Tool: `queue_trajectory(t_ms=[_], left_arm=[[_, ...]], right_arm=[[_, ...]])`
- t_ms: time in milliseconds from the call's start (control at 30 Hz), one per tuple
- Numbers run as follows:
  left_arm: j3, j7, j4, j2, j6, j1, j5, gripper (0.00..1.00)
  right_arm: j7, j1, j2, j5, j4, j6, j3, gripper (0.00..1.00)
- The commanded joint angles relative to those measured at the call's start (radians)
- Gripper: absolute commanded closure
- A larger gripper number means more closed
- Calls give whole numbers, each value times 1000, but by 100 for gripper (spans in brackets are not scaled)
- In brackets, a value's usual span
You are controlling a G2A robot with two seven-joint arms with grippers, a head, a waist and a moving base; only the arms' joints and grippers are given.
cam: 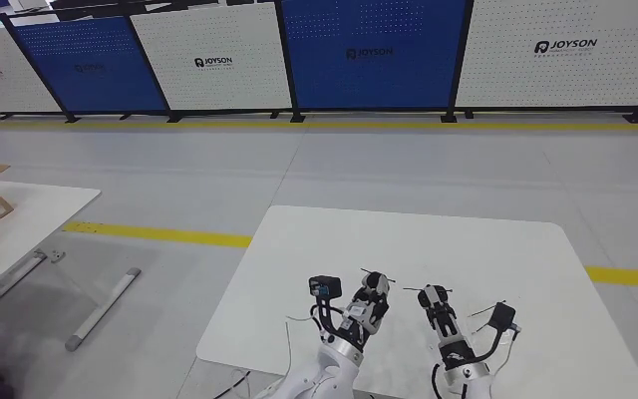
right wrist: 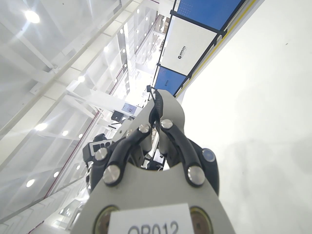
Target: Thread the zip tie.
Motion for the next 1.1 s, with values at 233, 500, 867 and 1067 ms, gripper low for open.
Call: queue_trajectory(t_ms=[233,500,867,1067], left_arm=[[10,3,5,-4,10,-3,9,100],[10,3,5,-4,10,-3,9,100],[10,3,5,-4,10,-3,9,100],[10,3,5,-4,10,-3,9,100]], right_arm=[[15,12,-3,34,7,5,2,100],[25,64,-15,44,23,38,-26,100],[-2,80,-26,12,35,57,-46,100],[8,77,-29,13,33,48,-48,100]])
